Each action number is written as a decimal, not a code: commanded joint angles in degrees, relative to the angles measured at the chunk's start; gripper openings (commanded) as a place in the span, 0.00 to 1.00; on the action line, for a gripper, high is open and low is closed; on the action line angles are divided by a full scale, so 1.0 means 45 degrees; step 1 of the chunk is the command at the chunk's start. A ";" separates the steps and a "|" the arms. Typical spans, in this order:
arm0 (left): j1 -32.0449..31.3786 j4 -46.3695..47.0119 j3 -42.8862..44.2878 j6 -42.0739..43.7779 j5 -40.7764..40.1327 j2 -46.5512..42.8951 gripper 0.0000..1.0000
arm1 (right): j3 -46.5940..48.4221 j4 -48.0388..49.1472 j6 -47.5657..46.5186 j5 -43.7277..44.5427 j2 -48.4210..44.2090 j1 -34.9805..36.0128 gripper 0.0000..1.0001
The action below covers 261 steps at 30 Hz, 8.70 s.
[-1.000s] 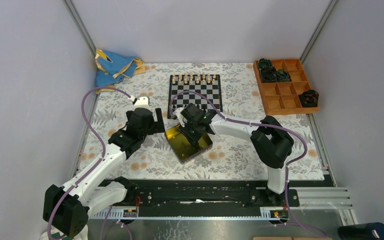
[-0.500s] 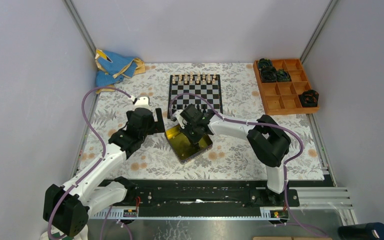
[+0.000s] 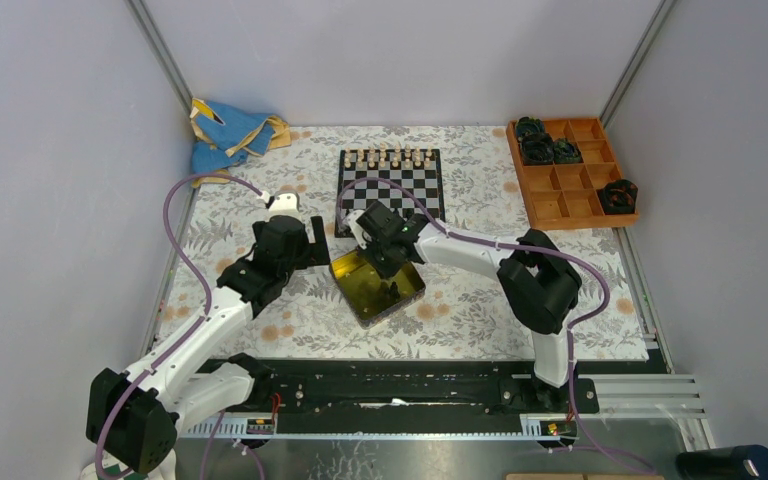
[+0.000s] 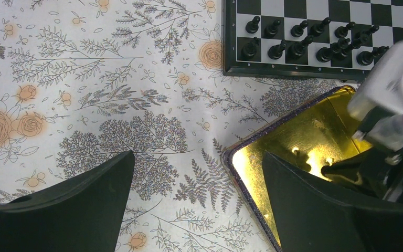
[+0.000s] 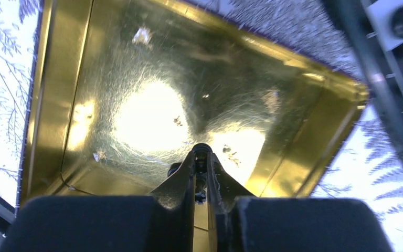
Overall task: Set up the chess pieces on the board
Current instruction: Pick up the chess piece from the storage box, then place the chess piece on the chessboard, then pick up the chess piece from the storage box.
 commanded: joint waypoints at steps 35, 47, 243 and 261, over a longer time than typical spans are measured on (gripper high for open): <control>0.0142 0.0643 -0.0053 0.0016 -0.0139 -0.0258 0.99 | 0.7650 -0.3617 0.1637 0.3268 0.3767 -0.3935 0.00; 0.0147 0.0697 -0.0086 0.0015 -0.0084 -0.0193 0.99 | 0.7659 -0.3406 0.1683 0.3338 0.4366 -0.4212 0.00; 0.0122 0.0971 -0.0214 -0.0161 0.0320 0.0336 0.99 | 0.0273 -0.1194 0.2119 0.1649 -0.0204 -0.0164 0.06; 0.0127 0.0970 -0.0224 -0.0214 0.0395 0.0127 0.99 | 0.2329 -0.2495 0.2434 0.2555 -0.1068 -0.1204 0.06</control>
